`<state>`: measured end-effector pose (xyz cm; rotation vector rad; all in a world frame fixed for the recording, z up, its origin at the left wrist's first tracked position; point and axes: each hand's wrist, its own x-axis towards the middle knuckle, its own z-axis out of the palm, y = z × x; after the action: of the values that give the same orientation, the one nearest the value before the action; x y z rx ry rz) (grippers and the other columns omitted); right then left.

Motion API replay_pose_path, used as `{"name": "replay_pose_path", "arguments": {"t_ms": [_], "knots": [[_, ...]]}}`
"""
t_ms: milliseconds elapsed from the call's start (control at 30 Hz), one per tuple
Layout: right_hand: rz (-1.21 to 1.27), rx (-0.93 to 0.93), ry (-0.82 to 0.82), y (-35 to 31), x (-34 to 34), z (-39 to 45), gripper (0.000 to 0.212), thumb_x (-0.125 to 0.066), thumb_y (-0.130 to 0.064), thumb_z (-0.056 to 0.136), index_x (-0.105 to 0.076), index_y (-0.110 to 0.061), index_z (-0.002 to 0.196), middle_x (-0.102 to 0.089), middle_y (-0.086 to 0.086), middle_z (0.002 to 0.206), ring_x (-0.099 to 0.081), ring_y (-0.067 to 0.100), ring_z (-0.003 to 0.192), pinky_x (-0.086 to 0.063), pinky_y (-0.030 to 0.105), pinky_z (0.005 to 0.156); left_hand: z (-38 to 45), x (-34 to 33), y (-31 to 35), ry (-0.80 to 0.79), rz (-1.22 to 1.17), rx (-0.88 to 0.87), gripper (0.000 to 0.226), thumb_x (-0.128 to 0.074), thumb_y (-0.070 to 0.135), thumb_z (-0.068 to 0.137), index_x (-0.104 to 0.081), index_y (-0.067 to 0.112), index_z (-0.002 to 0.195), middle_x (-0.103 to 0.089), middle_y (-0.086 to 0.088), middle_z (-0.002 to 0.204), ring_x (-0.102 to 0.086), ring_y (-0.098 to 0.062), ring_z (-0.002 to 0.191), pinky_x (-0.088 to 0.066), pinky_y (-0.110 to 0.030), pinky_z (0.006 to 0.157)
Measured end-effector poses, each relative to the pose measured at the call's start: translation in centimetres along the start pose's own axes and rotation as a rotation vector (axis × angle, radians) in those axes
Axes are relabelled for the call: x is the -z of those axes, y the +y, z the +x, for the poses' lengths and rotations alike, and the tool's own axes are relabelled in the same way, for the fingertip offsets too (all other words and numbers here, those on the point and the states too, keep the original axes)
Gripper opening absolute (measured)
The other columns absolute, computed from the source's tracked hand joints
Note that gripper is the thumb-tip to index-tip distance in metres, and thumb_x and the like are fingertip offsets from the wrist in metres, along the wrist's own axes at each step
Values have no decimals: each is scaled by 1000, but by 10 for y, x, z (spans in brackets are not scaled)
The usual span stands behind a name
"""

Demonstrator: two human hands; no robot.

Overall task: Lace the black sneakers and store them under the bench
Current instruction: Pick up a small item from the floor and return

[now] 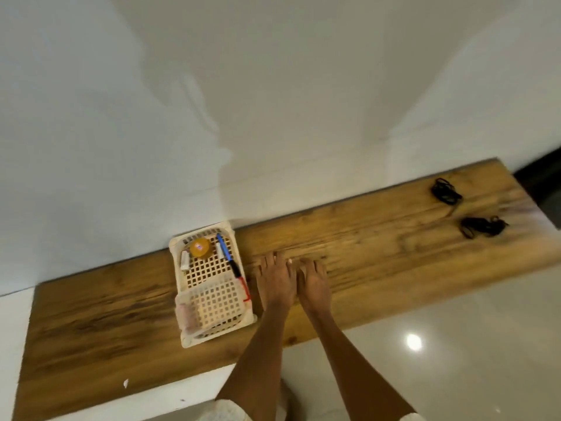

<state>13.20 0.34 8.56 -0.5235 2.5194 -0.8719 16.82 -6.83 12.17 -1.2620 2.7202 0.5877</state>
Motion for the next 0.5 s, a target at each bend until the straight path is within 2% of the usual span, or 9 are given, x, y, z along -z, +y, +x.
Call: {"name": "replay_pose_path", "arguments": {"t_ms": [167,233,300,333,367,433,500], "knots": [[97,-189,194,98,92,-44,44,-43,-31,98,-46,-9,136,-51,14,131,-47,31,119,-41,41,94,-59,-42,106,-176,67,-327,46,-32,32,101,-34,18,144,-32,-3,151,-26,-21,140,-13,-39,116],[147,-290,285,146,133,-67,47,-37,-36,98,-44,-11,137,-49,13,135,-46,29,121,-43,42,95,-84,-65,160,-245,148,-444,49,-30,34,101,-29,18,147,-28,-3,154,-21,-21,143,-11,-40,116],[201,-360,370,190,179,-87,43,-39,-33,100,-43,-13,138,-47,10,137,-43,26,125,-41,41,98,-115,-89,211,-267,175,-556,49,-31,35,100,-34,17,145,-34,-4,151,-27,-22,141,-18,-42,115],[221,-369,388,194,182,-93,42,-40,-32,100,-43,-14,138,-48,9,137,-42,24,125,-41,40,99,-125,-92,208,-238,176,-590,47,-32,36,99,-43,17,140,-43,-5,145,-38,-23,136,-25,-42,113],[262,-457,504,267,237,-124,42,-40,-32,100,-43,-14,138,-48,8,137,-42,23,126,-40,39,100,-177,-119,289,-237,232,-764,46,-32,36,96,-53,16,132,-54,-5,136,-49,-23,127,-35,-42,108],[275,-507,545,291,260,-142,42,-40,-32,100,-44,-16,138,-48,5,137,-43,21,127,-39,36,101,-206,-135,319,-275,235,-821,47,-31,35,91,-64,17,119,-66,-3,119,-62,-20,111,-48,-40,95],[339,-608,583,326,293,-165,40,-40,-31,100,-45,-17,137,-48,5,137,-44,20,126,-39,35,101,-239,-158,364,-314,222,-912,47,-30,34,90,-68,19,113,-69,-1,113,-65,-17,106,-52,-36,88]]}}
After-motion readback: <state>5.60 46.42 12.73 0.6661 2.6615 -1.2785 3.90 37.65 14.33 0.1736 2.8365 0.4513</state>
